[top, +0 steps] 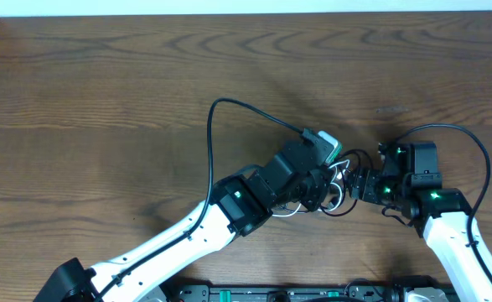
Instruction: Untangle cables
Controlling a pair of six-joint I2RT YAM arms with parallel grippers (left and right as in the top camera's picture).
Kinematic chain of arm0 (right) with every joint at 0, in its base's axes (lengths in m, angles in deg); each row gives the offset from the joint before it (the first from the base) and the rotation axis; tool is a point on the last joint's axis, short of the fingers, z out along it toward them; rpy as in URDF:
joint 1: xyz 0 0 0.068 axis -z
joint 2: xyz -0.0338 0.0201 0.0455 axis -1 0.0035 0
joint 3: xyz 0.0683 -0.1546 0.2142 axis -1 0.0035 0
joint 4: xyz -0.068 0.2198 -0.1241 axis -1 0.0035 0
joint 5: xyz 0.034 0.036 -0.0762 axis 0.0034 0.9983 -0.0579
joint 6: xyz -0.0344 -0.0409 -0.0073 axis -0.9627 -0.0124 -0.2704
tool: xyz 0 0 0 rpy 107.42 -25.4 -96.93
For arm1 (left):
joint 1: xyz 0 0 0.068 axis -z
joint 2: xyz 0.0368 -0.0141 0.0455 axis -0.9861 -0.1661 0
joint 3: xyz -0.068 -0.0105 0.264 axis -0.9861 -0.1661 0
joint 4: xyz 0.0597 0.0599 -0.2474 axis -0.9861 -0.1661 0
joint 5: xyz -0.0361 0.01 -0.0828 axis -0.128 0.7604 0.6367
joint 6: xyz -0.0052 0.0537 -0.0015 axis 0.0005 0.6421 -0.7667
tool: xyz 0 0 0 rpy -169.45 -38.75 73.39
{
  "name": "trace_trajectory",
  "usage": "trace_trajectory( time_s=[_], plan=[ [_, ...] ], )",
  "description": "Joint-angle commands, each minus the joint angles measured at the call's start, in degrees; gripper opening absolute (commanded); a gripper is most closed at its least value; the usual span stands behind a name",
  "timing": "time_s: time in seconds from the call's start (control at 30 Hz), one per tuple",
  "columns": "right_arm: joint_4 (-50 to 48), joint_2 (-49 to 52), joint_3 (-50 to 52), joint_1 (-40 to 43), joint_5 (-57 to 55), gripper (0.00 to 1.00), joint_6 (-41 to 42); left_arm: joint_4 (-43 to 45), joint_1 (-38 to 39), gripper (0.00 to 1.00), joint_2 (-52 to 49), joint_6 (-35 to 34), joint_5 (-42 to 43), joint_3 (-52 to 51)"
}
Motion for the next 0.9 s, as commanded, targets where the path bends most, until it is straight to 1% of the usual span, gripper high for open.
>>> trace_trajectory(
  time_s=[0.0, 0.03, 0.07, 0.17, 0.23, 0.27, 0.47, 0.5, 0.57, 0.63, 0.73, 0.87],
  plan=[
    [-0.7, -0.4, 0.0, -0.3, -2.2, 0.65, -1.3, -1.6, -0.6, 0.08, 1.2, 0.2, 1.3, 0.2],
    [-0.5, -0.3, 0.0, -0.3, -5.3, 0.62, -0.6, -2.8, -0.9, 0.07, 1.5, 0.2, 0.3, 0.2],
    [-0.1, 0.0, 0.0, -0.3, -8.6, 0.61, 0.9, -4.0, -1.3, 0.07, 1.8, 0.2, -0.7, 0.2],
    [2.4, 1.0, 0.1, -0.3, -18.6, 0.63, 7.0, -8.2, -4.0, 0.08, 3.8, 0.2, -1.7, 0.2],
    [3.8, 2.0, 0.1, -0.2, -21.9, 0.63, 9.5, -10.8, -6.5, 0.08, 5.7, 0.2, -1.7, 0.2],
    [4.5, 3.4, 0.1, -0.2, -23.1, 0.63, 11.0, -13.0, -9.5, 0.07, 7.9, 0.2, -1.7, 0.2],
    [4.4, 6.3, 0.1, -0.2, -22.9, 0.63, 12.3, -16.8, -18.6, 0.08, 14.1, 0.1, -1.6, 0.2],
    [4.3, 6.4, 0.1, -0.2, -22.8, 0.64, 12.3, -17.0, -19.7, 0.07, 14.9, 0.1, -1.4, 0.2],
    [3.8, 6.4, 0.1, -0.2, -21.8, 0.70, 12.2, -17.0, -21.6, 0.07, 16.2, 0.1, 1.4, 0.2],
    [2.3, 6.4, 0.1, -0.2, -18.6, 0.73, 11.1, -16.2, -22.7, 0.07, 17.0, 0.1, 7.0, 0.2],
    [-0.1, 6.4, 0.1, -0.2, -12.9, 0.73, 7.9, -15.7, -22.7, 0.08, 17.1, 0.2, 12.1, 0.2],
    [-3.1, 6.4, 0.1, -0.2, -4.2, 0.75, 3.3, -16.4, -22.7, 0.08, 16.3, 0.2, 12.5, 0.2]
  ],
)
